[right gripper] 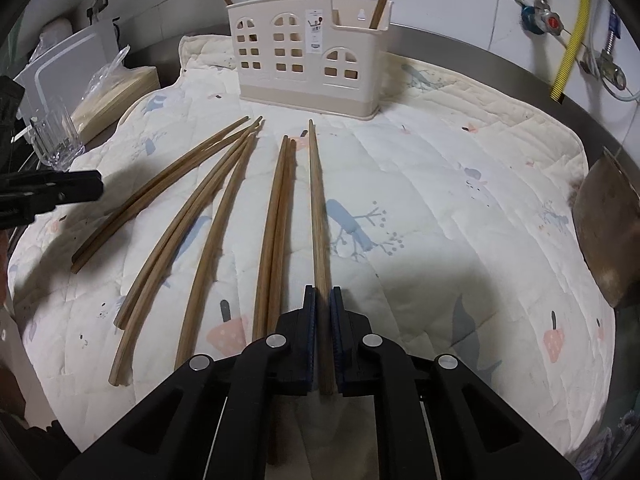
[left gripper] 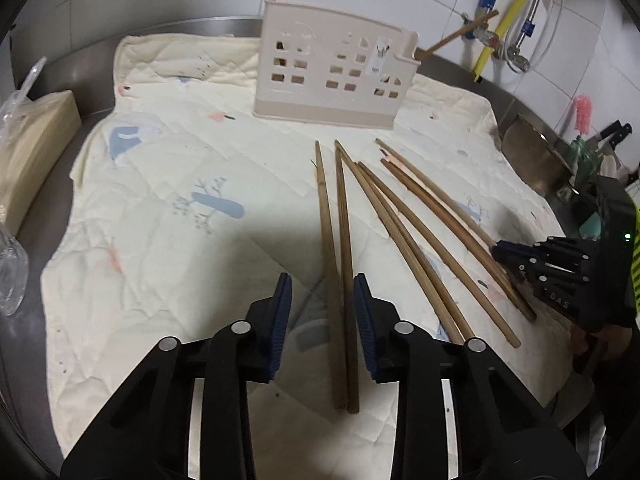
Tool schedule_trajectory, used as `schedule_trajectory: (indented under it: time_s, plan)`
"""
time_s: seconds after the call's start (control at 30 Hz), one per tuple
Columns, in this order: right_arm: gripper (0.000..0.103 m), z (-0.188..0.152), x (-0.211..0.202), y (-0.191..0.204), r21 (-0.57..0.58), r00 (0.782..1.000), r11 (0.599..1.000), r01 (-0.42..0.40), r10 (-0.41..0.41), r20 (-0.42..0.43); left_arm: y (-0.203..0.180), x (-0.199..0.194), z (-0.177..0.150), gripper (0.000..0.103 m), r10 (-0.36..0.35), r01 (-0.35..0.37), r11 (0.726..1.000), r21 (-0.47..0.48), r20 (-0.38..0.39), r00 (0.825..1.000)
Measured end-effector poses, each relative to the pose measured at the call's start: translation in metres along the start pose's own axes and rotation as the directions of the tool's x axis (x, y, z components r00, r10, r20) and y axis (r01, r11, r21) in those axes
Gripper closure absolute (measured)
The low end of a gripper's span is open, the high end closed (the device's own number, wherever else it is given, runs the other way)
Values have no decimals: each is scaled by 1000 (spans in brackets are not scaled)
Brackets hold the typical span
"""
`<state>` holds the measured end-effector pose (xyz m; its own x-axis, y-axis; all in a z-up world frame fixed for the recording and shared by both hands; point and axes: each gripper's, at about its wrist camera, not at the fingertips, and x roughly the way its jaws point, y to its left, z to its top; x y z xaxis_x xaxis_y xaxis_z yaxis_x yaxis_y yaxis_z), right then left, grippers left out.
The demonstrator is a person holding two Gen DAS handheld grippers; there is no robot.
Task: Organize utensils
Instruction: 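Move the left tool back and close it on another chopstick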
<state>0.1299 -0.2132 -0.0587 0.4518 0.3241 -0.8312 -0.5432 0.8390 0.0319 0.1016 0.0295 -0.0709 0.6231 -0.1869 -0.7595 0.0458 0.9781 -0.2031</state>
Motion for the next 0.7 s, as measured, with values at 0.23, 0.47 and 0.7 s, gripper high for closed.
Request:
schedule_trajectory:
  time_s: [0.23,0.47,0.7]
  plan:
    - [96,-2,-1,-1,8,1000,1000,-3,3,0,0,22,4,84,-7,6,1000,-21,-38,999]
    - [96,-3,0,-1,10,1000,1000,-5,5,1,-1,32,8,89,-3,1,1000,-30,-55,999]
    - [96,-3,0,-1,10,1000,1000,-6,6,-1,-5,39,9,89,25,-25,1000,-7,-71,997]
